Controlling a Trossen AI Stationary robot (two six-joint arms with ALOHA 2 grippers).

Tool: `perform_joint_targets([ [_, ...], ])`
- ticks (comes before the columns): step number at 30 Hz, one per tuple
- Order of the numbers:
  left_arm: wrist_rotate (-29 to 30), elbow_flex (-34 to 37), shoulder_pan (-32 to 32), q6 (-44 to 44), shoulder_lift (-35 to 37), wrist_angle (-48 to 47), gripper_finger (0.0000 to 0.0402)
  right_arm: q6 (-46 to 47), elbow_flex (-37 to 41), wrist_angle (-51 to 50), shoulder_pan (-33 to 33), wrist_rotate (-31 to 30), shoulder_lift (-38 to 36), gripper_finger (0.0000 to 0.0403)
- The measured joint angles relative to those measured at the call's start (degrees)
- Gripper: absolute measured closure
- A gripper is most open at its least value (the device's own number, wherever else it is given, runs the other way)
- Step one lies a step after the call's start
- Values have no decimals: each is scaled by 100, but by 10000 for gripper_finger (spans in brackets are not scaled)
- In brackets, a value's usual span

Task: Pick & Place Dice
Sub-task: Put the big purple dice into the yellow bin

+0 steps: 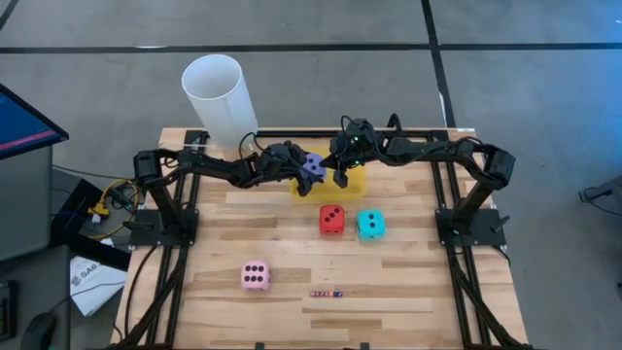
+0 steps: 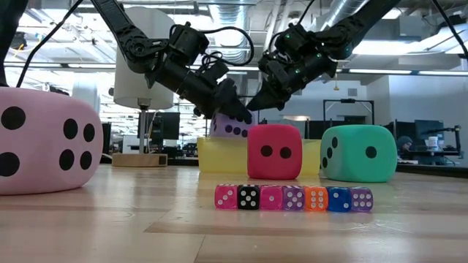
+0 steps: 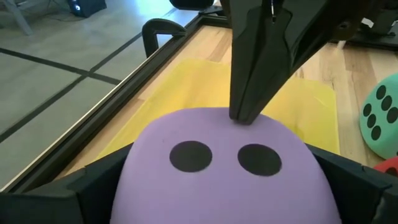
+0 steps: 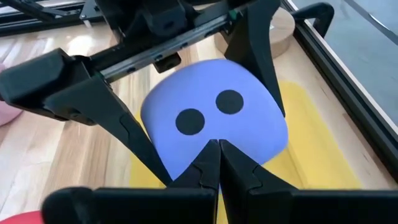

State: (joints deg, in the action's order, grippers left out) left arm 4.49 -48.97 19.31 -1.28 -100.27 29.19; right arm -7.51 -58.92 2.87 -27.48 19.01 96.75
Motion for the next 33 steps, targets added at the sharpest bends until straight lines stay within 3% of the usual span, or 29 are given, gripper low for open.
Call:
perform_joint_targets([
  [8, -100, -15, 15, 2, 13, 47, 14, 44, 13, 739, 4, 230, 1, 403],
  [18, -48, -15, 17, 2, 13, 96, 14, 46, 13, 843, 146, 392, 52, 403],
  [33, -121, 21, 25, 0, -25, -361, 14, 149, -432, 936, 258, 513, 1034, 403],
])
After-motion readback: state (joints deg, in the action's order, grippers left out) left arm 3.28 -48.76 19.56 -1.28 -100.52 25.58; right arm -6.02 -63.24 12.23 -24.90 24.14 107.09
